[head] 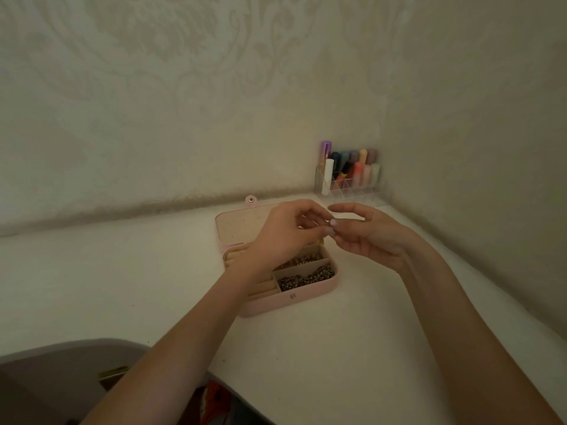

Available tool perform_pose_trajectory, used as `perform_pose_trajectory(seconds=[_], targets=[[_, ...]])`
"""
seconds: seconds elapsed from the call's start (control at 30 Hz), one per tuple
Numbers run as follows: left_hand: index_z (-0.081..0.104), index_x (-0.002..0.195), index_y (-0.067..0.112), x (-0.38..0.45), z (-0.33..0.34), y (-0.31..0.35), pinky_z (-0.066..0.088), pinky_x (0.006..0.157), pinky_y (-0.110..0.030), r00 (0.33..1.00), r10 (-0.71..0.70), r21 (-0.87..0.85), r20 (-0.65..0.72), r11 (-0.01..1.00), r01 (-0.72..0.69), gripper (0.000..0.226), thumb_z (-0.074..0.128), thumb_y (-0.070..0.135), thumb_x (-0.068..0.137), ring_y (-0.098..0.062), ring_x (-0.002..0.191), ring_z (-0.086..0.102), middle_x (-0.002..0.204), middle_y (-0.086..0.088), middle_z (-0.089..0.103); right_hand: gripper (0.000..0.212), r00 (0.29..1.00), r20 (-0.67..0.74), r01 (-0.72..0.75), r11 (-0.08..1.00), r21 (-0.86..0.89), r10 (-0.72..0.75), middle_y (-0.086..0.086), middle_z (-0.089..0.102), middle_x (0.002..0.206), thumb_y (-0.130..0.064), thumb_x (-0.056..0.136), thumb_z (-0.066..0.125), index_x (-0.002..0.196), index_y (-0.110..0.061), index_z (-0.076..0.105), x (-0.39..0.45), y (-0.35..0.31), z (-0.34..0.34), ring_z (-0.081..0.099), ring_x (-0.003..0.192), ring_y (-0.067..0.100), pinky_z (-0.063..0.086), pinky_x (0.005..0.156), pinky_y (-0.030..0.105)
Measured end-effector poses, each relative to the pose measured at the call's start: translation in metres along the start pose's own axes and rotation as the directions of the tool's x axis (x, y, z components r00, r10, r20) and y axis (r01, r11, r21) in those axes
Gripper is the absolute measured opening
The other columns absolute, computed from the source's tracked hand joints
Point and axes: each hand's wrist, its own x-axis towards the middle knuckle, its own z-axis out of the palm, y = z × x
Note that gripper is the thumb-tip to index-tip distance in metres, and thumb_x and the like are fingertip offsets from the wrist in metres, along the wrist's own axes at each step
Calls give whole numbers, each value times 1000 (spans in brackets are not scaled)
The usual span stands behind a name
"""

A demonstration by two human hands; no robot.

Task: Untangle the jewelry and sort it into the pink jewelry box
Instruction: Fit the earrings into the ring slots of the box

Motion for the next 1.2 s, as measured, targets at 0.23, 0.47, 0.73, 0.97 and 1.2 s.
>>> perform_pose_trajectory(seconds=[0.23,0.47,0.73,0.97,1.2], targets=[[71,87,18,-5,-4,-4,49,65,-17,997,-49,42,-62,998,51,14,66,6,83,-6,65,59,76,-2,68,33,999,1,34,999,32,-35,12,69,89,8,79,64,108,-8,63,1,1,3,69,77,15,56,68,21],[70,90,22,-10,-1,-4,49,66,-24,999,-7,130,-47,991,13,24,65,2,76,-5,63,54,71,2,62,34,998,-48,46,998,-39,-47,11,70,84,6,79,67,110,-5,62,3,5,11,69,71,14,56,64,20],[74,89,24,-12,-2,-8,49,68,-22,995,49,207,-84,978,-30,21,71,8,76,-3,66,54,71,7,62,32,999,-41,4,1000,8,-4,17,70,98,7,80,65,109,-6,62,4,5,11,72,77,19,58,66,23],[74,79,25,-12,-4,-10,53,69,-28,980,33,95,-196,995,-14,7,74,18,78,-9,69,63,76,2,70,28,1000,-18,9,1000,22,-9,15,71,97,10,85,58,109,-5,61,6,9,15,71,84,20,58,71,24],[77,81,22,-13,-11,4,57,72,-29,947,-193,-188,-258,971,146,10,69,16,83,-10,77,70,79,4,74,28,996,43,88,966,-243,-80,11,71,107,-3,87,64,114,-8,60,1,9,30,70,97,20,57,77,26]])
